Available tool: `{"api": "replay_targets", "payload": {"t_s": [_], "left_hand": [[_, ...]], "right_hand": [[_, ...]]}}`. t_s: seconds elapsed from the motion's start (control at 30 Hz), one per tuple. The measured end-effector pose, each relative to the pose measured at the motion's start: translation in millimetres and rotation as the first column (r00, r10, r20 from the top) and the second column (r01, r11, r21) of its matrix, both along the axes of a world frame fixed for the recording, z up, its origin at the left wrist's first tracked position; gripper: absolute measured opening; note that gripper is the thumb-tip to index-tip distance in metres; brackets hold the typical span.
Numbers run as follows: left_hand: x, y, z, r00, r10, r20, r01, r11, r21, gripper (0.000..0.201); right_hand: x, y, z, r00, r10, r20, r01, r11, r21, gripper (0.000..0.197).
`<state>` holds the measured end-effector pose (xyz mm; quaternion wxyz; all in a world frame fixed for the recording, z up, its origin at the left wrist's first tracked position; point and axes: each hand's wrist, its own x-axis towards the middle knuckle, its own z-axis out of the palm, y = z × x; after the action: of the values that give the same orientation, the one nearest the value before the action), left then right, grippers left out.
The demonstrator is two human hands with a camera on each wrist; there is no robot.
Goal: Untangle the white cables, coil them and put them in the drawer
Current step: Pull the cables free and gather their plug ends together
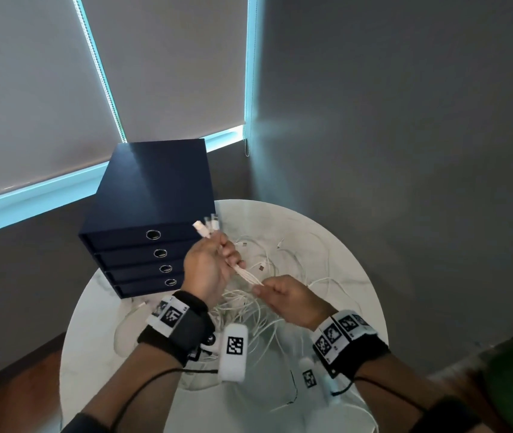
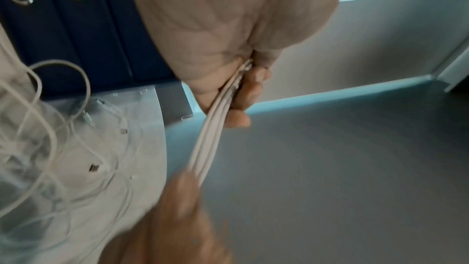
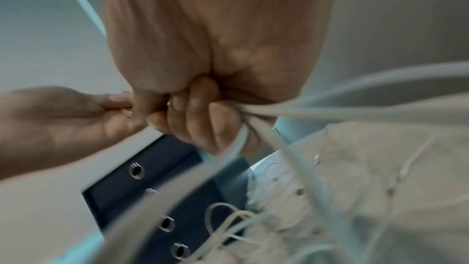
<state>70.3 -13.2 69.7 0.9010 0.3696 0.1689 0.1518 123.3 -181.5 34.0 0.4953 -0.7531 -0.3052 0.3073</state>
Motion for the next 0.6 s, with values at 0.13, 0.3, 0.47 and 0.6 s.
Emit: {"api": "replay_targets", "payload": {"t_s": [0.13,0.3,0.47,0.6], "left_hand": [[-9,35,0,0.997,0.08,-0.005,-0.08,0.996,-0.03,0.036],[-20,57,0,0.995,0.086,-0.044,-0.088,0.995,-0.042,0.035],[-20,57,-7,0.995,0.053,-0.083,-0.059,0.996,-0.068,0.036],[-24,56,-14,0.99,0.0,-0.142,-0.003,1.0,-0.024,0.034]], "right_hand": [[24,-31,-12,0.975,0.032,0.221,0.019,0.974,-0.225,0.046],[54,-81,-16,0.959,-0.048,0.279,0.153,0.917,-0.369,0.052],[92,-131,-22,0.9,-0.17,0.4,0.358,0.812,-0.461,0.049],[107,-172,-20,0.816,-0.31,0.487,0.56,0.63,-0.538,0.043]]}}
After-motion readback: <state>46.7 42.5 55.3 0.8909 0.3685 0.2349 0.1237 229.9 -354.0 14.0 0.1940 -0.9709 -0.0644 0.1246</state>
